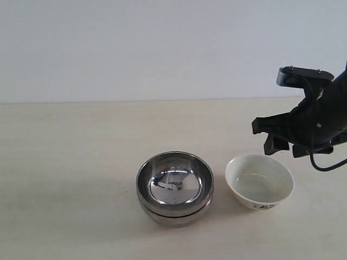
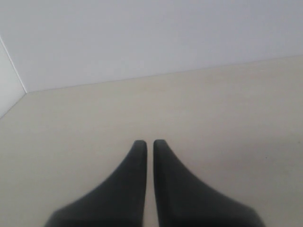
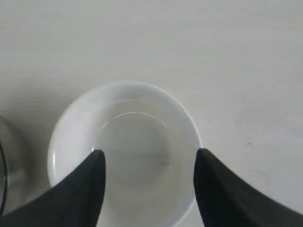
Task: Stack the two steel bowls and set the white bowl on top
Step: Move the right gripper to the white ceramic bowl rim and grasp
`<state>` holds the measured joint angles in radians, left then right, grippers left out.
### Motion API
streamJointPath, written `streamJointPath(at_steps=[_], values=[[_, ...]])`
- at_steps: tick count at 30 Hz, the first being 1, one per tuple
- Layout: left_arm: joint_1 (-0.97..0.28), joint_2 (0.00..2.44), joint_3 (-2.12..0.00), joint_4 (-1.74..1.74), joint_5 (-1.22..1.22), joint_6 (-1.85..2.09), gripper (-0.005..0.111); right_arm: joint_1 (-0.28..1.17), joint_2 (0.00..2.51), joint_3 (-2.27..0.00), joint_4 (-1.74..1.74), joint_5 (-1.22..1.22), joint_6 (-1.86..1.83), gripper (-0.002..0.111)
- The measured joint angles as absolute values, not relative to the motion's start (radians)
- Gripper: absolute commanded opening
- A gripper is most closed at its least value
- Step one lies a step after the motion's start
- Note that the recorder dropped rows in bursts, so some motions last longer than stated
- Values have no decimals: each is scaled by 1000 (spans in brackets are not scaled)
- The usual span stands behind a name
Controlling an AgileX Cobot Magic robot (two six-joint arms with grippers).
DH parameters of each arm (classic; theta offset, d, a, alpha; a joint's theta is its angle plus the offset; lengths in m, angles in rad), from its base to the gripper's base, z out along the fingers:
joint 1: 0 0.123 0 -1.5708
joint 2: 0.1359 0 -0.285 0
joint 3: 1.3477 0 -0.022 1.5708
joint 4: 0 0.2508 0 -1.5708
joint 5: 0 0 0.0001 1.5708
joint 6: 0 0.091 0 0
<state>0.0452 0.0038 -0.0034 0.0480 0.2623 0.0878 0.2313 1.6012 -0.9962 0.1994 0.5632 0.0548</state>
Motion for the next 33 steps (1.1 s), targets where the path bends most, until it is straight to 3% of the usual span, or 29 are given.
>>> streamJointPath(at_steps=[22, 25, 29, 33], values=[[45, 4, -3, 48, 262, 88, 4, 199, 1799, -996, 164, 536, 41, 50], [45, 4, -3, 48, 262, 88, 4, 199, 1816, -996, 164, 526, 39, 37], [45, 4, -3, 48, 262, 88, 4, 199, 1818, -996, 164, 518, 35, 0], [45, 4, -3, 48, 262, 88, 4, 199, 1818, -996, 164, 518, 28, 0]])
